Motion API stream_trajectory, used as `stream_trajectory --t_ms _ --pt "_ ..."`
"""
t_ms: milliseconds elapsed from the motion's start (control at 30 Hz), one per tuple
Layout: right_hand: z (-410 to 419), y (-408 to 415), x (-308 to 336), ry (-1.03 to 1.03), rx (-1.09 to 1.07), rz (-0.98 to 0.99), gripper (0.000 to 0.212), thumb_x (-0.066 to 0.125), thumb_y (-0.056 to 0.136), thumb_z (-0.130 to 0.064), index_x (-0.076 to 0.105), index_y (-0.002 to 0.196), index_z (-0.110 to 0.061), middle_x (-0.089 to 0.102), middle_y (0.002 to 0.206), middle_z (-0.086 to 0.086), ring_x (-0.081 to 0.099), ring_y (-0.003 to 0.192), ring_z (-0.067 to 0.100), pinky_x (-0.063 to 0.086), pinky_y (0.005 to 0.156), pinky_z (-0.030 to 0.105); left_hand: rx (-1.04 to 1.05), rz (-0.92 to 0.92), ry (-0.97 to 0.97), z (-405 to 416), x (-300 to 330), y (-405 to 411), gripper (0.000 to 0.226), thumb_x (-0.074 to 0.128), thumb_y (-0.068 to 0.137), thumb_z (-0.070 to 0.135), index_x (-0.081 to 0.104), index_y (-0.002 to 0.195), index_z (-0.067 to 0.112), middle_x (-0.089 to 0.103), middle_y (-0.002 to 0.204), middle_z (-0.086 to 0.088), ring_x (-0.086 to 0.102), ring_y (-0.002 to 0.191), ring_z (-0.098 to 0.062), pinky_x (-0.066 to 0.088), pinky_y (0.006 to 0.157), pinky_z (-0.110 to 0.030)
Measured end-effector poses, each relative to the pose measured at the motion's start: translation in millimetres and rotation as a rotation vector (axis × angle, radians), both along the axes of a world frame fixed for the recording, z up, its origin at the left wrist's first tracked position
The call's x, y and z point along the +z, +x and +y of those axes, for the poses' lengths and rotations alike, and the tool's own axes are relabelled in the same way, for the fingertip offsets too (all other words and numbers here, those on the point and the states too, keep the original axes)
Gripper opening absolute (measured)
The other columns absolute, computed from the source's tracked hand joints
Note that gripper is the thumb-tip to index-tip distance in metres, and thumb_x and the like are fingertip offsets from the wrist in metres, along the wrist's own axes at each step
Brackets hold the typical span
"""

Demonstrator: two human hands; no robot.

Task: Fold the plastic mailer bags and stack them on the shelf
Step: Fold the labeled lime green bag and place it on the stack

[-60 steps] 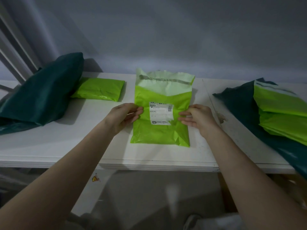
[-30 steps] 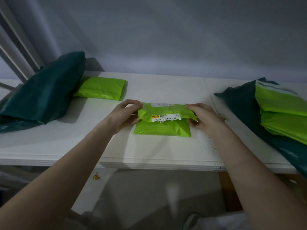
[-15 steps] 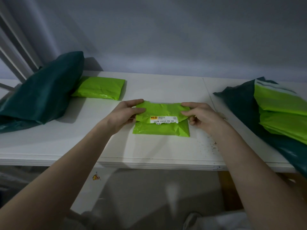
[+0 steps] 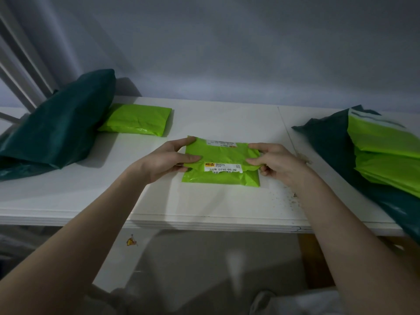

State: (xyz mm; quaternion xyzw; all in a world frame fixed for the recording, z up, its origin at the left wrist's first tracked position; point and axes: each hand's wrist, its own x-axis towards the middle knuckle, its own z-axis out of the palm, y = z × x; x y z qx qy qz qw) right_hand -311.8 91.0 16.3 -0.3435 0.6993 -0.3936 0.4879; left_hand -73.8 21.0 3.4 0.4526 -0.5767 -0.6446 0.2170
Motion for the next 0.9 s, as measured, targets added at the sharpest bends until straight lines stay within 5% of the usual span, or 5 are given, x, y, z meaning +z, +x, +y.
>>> stream_trajectory --t_ms 300,533,767,900 --pt "0.5 0.4 -9.2 0.007 0.062 0.063 0.061 0.068 0.08 -0.001 0.049 0.135 -0.016 0.057 0.092 0.001 0.044 0.056 0.011 0.037 0.038 0.014 -0.07 -0.076 -0.022 0.8 -4.2 1.8 0.072 0.066 0.085 0.012 0.031 0.146 0.027 0.053 0.111 0.021 0.059 0.098 -0.015 0.054 0.073 -0.016" --pt "7.4 6.6 -4.9 -0.031 0.079 -0.043 0.06 0.062 0.083 0.008 0.043 0.136 -0.013 0.059 0.086 -0.009 0.062 0.043 0.006 0.054 0.051 0.016 -0.071 -0.127 -0.052 -1.1 -8.1 1.9 0.074 0.065 0.085 0.009 0.028 0.147 0.024 0.055 0.104 0.017 0.063 0.089 -0.017 0.054 0.067 -0.013" --pt "8.0 6.7 -8.2 -0.022 0.16 0.11 0.059 0.061 0.086 0.003 0.042 0.138 -0.018 0.06 0.08 -0.008 0.059 0.04 0.003 0.051 0.048 0.016 -0.153 -0.262 -0.156 -3.1 -6.4 2.2 0.075 0.065 0.087 0.017 0.023 0.148 0.026 0.051 0.121 0.001 0.059 0.084 -0.018 0.053 0.065 -0.016" --pt "6.1 5.8 -11.4 -0.009 0.271 0.379 0.058 0.063 0.087 -0.008 0.041 0.139 -0.021 0.055 0.071 -0.008 0.054 0.043 0.01 0.044 0.042 0.017 -0.199 -0.367 -0.244 -3.8 -6.5 -0.1 0.073 0.061 0.089 0.018 0.02 0.149 0.024 0.055 0.083 0.001 0.05 0.064 -0.014 0.049 0.053 -0.013"
